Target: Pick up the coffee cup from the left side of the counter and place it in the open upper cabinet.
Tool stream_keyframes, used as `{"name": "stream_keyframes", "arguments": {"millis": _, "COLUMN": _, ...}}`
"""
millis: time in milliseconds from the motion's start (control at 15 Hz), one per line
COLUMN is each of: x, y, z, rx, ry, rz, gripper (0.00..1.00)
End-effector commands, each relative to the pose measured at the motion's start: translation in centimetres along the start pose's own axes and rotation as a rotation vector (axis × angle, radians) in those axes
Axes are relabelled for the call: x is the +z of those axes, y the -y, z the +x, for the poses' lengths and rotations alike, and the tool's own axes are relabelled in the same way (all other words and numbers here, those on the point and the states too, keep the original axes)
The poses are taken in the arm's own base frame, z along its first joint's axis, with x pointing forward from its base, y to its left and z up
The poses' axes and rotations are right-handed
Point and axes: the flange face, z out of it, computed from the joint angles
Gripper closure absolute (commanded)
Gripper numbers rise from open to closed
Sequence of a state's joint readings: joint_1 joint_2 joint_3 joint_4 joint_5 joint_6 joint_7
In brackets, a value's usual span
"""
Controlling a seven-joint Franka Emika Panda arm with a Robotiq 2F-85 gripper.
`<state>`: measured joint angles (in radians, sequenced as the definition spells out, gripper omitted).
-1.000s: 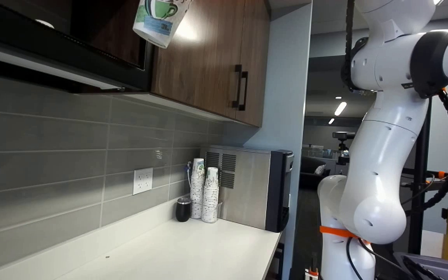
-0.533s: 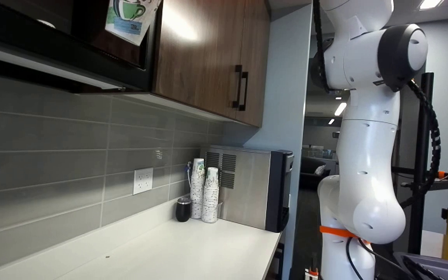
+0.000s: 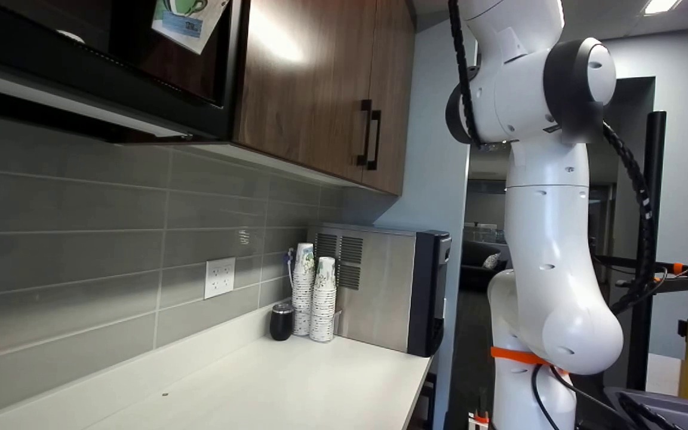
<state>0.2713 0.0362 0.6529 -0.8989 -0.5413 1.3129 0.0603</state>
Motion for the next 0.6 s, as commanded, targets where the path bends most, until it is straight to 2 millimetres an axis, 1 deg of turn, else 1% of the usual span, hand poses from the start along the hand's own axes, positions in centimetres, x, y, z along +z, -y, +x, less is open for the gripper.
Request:
{"name": "stream_keyframes", "arguments": {"millis": 0, "x": 0.6, "y": -1.8, "z": 1.1, "rx": 0.065, "ry": 0.004, "rz": 0.044, "gripper": 0.99}}
{"name": "stream_keyframes", "arguments": {"millis": 267, "x": 2.2, "y": -2.3, "z": 2.4, "rx": 0.120, "ry": -0.007, "rz": 0.029, "gripper": 0.99}}
{"name": "stream_keyframes", "arguments": {"millis": 533, "x": 3.3, "y": -2.1, "z": 3.3, "rx": 0.157, "ry": -0.012, "rz": 0.024, "gripper": 0.99}}
